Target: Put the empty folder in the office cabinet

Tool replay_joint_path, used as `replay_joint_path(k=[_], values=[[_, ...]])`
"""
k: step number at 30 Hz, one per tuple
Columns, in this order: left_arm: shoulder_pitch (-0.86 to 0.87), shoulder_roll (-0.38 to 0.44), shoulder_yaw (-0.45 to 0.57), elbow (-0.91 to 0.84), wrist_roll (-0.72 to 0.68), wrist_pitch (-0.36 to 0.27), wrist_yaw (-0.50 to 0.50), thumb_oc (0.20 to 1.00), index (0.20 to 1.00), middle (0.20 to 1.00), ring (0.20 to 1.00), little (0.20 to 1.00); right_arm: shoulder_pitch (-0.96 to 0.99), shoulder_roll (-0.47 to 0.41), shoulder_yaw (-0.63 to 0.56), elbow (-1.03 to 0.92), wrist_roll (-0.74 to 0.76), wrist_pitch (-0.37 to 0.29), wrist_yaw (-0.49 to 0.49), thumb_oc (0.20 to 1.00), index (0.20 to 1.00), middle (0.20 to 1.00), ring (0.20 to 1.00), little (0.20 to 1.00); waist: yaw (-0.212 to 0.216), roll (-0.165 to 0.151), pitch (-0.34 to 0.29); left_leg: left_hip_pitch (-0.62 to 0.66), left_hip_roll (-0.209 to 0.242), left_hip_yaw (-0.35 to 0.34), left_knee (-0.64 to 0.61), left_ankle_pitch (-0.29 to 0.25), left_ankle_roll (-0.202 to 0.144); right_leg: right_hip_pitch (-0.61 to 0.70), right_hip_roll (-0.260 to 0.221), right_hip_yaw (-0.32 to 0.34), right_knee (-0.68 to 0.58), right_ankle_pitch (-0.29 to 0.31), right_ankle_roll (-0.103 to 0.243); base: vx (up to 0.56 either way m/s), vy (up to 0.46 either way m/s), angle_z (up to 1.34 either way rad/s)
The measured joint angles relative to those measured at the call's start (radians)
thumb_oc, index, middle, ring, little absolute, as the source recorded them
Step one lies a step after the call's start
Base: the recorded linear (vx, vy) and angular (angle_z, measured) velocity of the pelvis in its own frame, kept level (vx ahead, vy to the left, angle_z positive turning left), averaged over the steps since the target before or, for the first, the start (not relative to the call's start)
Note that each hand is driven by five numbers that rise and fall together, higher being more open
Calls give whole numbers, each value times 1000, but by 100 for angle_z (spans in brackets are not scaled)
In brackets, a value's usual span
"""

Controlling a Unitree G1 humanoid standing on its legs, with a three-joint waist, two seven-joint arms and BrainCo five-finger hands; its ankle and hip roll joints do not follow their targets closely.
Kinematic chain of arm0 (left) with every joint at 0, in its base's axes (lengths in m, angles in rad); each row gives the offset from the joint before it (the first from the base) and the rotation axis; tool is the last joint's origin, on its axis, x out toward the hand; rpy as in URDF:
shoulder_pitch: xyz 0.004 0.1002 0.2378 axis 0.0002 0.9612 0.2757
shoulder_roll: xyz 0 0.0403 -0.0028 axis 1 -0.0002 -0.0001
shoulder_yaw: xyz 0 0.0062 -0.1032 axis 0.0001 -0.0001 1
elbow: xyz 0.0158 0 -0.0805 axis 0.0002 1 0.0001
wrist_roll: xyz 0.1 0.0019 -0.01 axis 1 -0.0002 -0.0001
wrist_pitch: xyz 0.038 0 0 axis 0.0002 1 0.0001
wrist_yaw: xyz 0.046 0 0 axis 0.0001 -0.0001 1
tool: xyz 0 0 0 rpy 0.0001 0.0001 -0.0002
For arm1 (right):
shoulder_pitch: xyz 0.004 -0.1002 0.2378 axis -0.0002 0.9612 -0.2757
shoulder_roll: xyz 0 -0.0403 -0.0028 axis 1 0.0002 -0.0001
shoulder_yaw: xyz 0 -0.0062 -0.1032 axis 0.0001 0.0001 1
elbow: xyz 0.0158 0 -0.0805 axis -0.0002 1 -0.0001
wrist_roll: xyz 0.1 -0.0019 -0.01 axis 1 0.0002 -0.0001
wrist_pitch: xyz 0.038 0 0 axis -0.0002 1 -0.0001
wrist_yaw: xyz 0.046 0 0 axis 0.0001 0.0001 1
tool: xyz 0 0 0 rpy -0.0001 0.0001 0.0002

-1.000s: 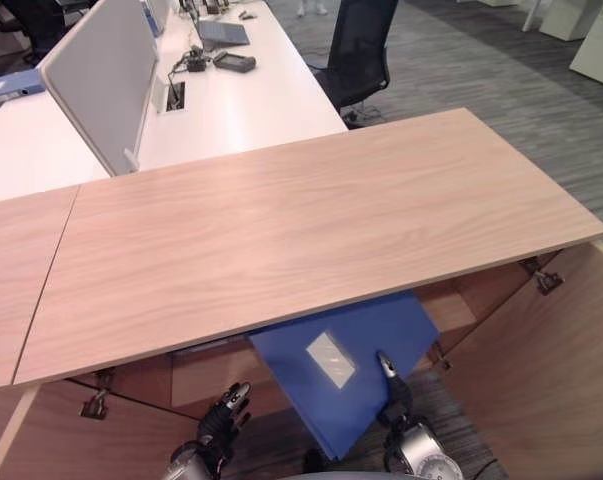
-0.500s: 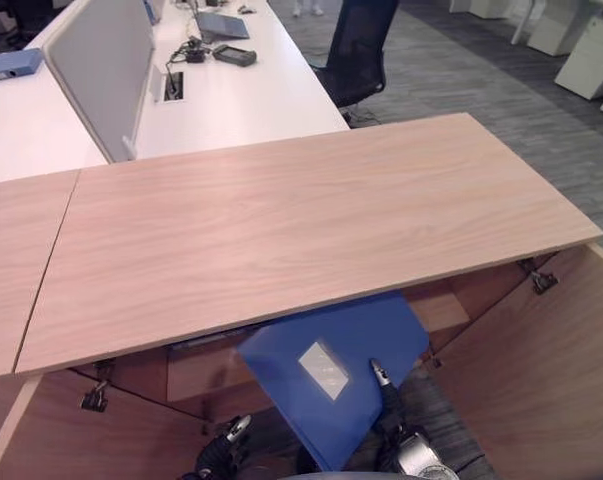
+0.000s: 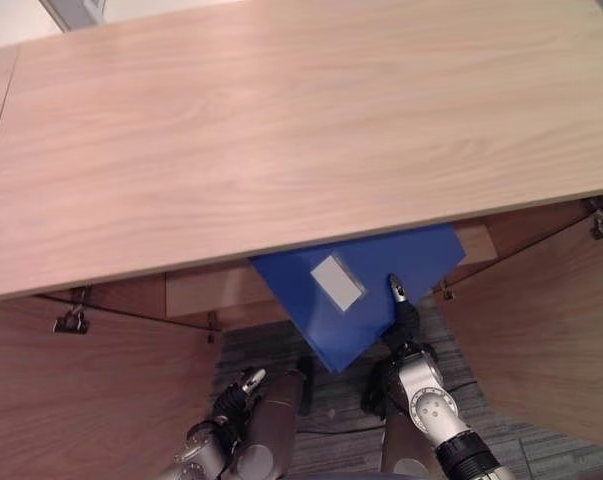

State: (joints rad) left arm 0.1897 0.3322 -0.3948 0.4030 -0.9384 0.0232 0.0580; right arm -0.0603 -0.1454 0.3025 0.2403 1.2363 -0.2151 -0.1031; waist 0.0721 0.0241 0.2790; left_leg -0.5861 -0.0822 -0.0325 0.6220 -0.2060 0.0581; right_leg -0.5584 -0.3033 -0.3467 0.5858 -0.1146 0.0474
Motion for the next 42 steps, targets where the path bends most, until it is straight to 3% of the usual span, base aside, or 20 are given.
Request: replay_joint_path(k=[4,9,11,12,20,26,27,32,34,36,38,42], values=[[-15,-2,-9,-1,1,-8,1,1000,1000,1000,1000,1000,-21,6,4,-8,-1,-29,0,200,200,200,200,200,8,4,3,-164,-12,-13,127,-17,-1,-157,-27,6,136,-44,-18,-43,-14,20],[-32,-9,-6,-1,2,-19,9,1000,1000,1000,1000,1000,-10,2,6,-7,-1,-46,-6,200,200,200,200,200,-3,6,-3,-250,-13,-19,172,-17,-3,-243,-35,15,195,-66,-6,0,-17,10],[-35,-4,-7,-24,3,-29,7,1000,1000,1000,1000,1000,-7,1,2,-8,-1,-55,7,200,200,200,200,200,-13,0,-9,-328,-12,-6,215,-15,-1,-326,-57,69,350,-135,-27,15,-21,22],[-40,1,-6,-24,3,-29,6,1000,1000,1000,1000,1000,-4,2,-2,-7,-1,-56,7,200,200,200,200,200,-13,-5,-13,-354,-19,2,239,-17,-1,-323,-69,86,352,-168,-14,22,-23,19],[-77,0,-21,-46,9,-39,3,1000,1000,1000,1000,1000,-157,8,-6,-15,-23,-105,-18,200,200,200,200,200,-6,8,-15,-451,-17,-2,294,-22,-16,-434,-82,87,422,-185,-26,12,-16,0],[-82,21,-64,-99,12,-49,8,1000,1000,1000,1000,1000,-503,16,-118,-76,-120,-197,-145,200,200,200,200,200,48,32,-33,-504,-20,2,309,-20,-19,-486,-92,92,449,-188,-26,7,-19,5],[-91,37,-78,-124,12,-50,7,1000,1000,1000,1000,1000,-604,10,-168,-44,-117,-197,-206,200,200,200,200,200,59,33,-35,-525,-24,2,326,-25,-20,-507,-100,92,467,-198,-34,14,-30,18],[-112,44,-88,-127,12,-57,8,1000,1000,1000,1000,1000,-894,-123,-301,215,-116,-234,-294,200,200,200,200,200,109,35,-36,-570,-33,-1,372,-47,-20,-546,-122,89,521,-234,-44,23,-60,10],[-114,81,-96,-129,12,-56,13,1000,1000,1000,1000,1000,-1069,-205,-295,457,-108,-252,-314,200,200,200,200,200,117,35,-36,-570,-33,-1,369,-47,-21,-546,-122,88,517,-236,-47,0,0,0],[-114,117,-97,-129,11,-56,20,1000,1000,1000,1000,1000,-1131,-243,-288,558,-77,-260,-324,200,200,200,200,200,125,36,-37,-569,-33,2,358,-46,-21,-546,-122,87,506,-233,-42,-40,6,-2],[-116,143,-117,-133,9,-58,33,1000,1000,1000,1000,1000,-1204,-256,-263,793,-54,-252,-334,200,200,200,200,200,132,37,-37,-572,-34,5,355,-46,-21,-553,-122,92,504,-231,-38,-34,17,-2],[-114,154,-137,-176,4,-58,46,1000,1000,1000,1000,1000,-1193,-280,-257,890,-9,-196,-360,200,200,200,200,200,137,47,-37,-629,-45,18,368,-41,-23,-624,-135,114,539,-237,-44,-7,0,6]])
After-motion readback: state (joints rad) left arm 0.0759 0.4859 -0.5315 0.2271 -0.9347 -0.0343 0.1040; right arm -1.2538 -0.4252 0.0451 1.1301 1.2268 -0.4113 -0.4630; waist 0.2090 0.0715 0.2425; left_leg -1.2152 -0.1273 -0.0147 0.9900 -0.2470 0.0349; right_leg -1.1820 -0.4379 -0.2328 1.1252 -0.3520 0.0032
